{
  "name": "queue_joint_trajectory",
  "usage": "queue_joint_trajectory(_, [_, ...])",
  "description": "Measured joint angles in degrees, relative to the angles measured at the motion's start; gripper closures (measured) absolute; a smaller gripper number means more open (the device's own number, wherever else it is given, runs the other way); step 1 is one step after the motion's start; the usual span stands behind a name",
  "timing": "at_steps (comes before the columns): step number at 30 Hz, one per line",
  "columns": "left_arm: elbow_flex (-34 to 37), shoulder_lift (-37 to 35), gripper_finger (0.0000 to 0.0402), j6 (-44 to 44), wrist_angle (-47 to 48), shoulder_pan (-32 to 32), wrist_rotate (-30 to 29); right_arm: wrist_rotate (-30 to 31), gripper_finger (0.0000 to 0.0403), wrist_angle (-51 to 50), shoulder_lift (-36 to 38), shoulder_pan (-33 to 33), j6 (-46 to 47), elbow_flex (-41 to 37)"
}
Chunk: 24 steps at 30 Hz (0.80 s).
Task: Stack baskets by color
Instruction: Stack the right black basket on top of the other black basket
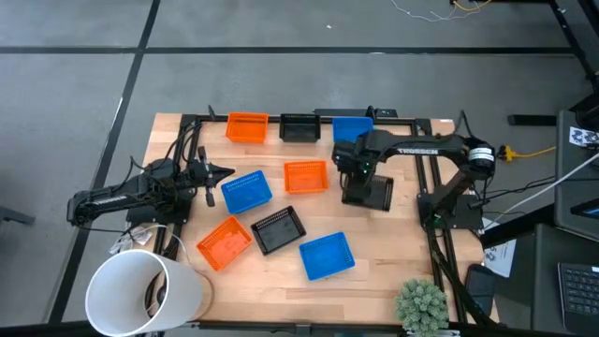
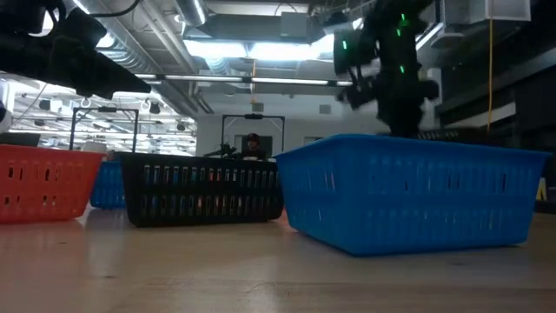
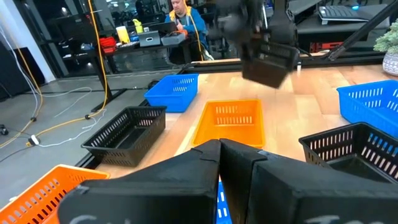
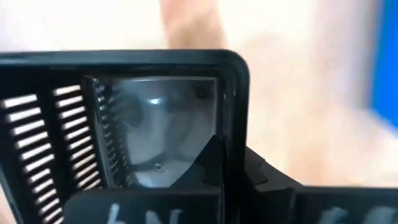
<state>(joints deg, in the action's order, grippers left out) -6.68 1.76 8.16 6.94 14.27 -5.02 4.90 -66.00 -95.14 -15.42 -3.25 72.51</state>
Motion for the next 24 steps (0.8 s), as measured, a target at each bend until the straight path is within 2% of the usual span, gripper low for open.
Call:
queue_joint_trajectory(5, [0.0, 0.0, 0.0401, 0.0, 0.0, 0.0, 0.0, 9.5, 0.0401, 3.7, 0.4, -0.6, -5.1, 13.2])
queue_joint_trajectory(7, [0.0, 0.0, 0.0401, 0.0, 0.0, 0.0, 0.0, 13.9, 0.0401, 10.7, 0.4, -1.0, -8.9, 17.1])
queue_joint_trajectory(10, [0.0, 0.0, 0.0401, 0.0, 0.0, 0.0, 0.0, 16.0, 0.0402, 22.6, 0.4, -2.4, -15.8, 21.6])
queue_joint_trajectory(12, [0.0, 0.0, 0.0401, 0.0, 0.0, 0.0, 0.0, 14.3, 0.0402, 30.6, 0.0, -3.8, -19.3, 23.6])
queue_joint_trajectory(15, [0.0, 0.0, 0.0401, 0.0, 0.0, 0.0, 0.0, 8.4, 0.0402, 36.1, -2.0, -6.7, -22.4, 26.5])
queue_joint_trajectory(20, [0.0, 0.0, 0.0401, 0.0, -0.1, 0.0, 0.0, 1.0, 0.0403, 39.9, -9.7, -11.7, -22.7, 33.8])
queue_joint_trajectory(24, [0.0, 0.0, 0.0401, 0.0, -0.1, 0.0, 0.0, -3.3, 0.0403, 39.6, -19.5, -15.1, -22.8, 43.6])
